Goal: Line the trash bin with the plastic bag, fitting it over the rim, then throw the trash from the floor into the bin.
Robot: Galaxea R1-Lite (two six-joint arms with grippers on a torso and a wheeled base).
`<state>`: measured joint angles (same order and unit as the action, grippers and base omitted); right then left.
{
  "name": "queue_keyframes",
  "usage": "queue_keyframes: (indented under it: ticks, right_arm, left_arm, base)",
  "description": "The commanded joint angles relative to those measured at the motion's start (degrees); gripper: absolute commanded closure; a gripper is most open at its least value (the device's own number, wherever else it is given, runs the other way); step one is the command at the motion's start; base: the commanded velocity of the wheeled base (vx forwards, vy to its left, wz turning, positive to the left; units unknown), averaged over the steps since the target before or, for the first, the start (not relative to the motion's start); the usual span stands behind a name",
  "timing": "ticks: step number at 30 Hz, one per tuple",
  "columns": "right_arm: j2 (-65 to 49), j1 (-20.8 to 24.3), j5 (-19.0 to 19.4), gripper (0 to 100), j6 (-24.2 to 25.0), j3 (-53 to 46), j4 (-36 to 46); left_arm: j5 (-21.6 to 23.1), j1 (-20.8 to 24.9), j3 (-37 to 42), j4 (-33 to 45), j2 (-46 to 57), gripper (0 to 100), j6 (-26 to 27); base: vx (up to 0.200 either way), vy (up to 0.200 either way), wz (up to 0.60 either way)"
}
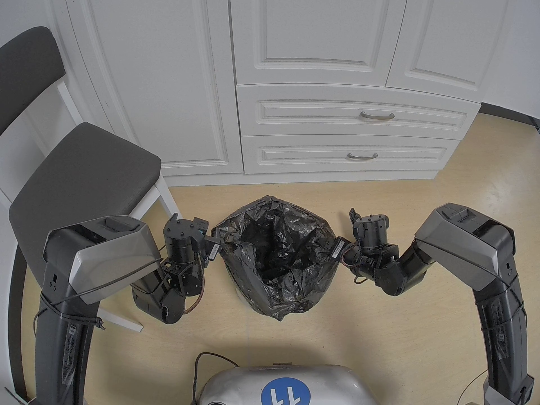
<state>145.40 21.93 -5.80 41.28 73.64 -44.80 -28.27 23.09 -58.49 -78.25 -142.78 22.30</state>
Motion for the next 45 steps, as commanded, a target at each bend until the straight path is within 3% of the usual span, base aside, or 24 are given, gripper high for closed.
queue_keyframes:
  ticks: [1, 15, 19, 45]
  right_arm:
    - [-0.6, 0.8, 0.0, 0, 0.1, -0.6, 0.0]
    - [-3.0, 5.1, -0.5, 0, 0.5, -2.9, -0.4]
    - [-3.1, 4.7, -2.3, 0, 0.4, -2.3, -0.9]
    - [1.3, 0.9, -2.3, 0, 0.0, 1.1, -0.1]
  left_arm:
    - [0.0, -0.2, -0.9, -0.1, -0.9, 0, -0.1]
    - [0.0, -0.1, 0.0, 0.1, 0.6, 0, -1.3]
    - [0.0, -0.3, -1.0, 0.4, -0.2, 0, -1.5]
    - [0.0, -1.0, -3.0, 0.4, -2.5, 0, -1.6]
  base:
    - [0.000, 0.000, 0.00]
    - [0.000, 0.000, 0.00]
    - [0.000, 0.000, 0.00]
    - [0.000, 0.000, 0.00]
